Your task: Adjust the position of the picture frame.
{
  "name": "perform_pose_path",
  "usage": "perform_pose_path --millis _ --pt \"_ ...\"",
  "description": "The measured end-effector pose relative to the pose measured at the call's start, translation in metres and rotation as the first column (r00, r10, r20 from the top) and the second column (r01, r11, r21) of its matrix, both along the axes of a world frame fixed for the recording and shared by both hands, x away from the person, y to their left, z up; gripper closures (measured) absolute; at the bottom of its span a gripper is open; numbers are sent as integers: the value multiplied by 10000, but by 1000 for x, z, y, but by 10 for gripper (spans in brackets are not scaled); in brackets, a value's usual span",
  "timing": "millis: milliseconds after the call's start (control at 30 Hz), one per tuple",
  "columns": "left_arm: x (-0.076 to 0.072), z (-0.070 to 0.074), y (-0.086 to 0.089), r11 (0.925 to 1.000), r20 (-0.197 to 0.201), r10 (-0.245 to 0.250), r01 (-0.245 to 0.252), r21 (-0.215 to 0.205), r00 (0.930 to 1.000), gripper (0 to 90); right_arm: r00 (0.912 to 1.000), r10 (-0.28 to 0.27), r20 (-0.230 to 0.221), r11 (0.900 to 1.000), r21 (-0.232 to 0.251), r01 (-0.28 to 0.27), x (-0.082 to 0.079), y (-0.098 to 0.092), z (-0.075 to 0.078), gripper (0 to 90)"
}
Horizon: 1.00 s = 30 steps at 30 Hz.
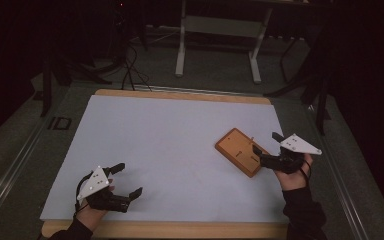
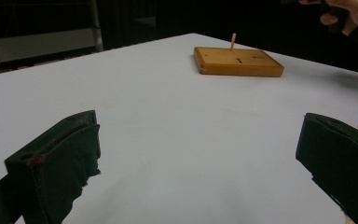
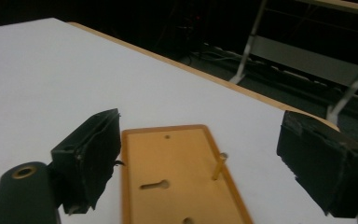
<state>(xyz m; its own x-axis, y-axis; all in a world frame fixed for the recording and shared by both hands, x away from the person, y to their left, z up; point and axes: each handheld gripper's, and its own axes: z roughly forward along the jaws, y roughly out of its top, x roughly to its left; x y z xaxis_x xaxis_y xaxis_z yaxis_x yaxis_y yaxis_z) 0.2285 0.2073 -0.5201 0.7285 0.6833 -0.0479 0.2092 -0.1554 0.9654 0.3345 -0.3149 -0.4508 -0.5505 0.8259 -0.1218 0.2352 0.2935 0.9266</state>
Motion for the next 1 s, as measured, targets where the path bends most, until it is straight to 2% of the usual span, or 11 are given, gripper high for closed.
perform_pose_path --millis 67,200,400,567,667,800,1000 --pt "0 0 0 10000 -12 0 0 -17 10000 0 9999 -115 -2 9999 -69 115 8 -1 0 141" --pt "0 0 1 10000 -7 21 -21 -33 10000 0 9989 -303 -352 9995 41 305 24 -4 -3 175" --pt "1 -1 0 10000 -35 10 -10 -7 10000 0 9952 -324 -926 9990 291 352 43 0 -18 209" --pt "1 -1 0 10000 -30 -1 1 4 10000 0 9908 -402 -1292 9991 41 411 57 6 -32 231" --pt "1 -1 0 10000 -58 -2 2 1 10000 0 9870 -492 -1530 9988 -57 489 63 7 -38 240" --pt "1 -1 1 10000 -43 -12 12 -28 10000 0 9817 -642 -1793 9979 -143 627 70 7 -48 293" --pt "1 -1 1 10000 -41 -21 21 -30 10000 0 9767 -822 -1981 9966 -176 803 76 6 -58 332"
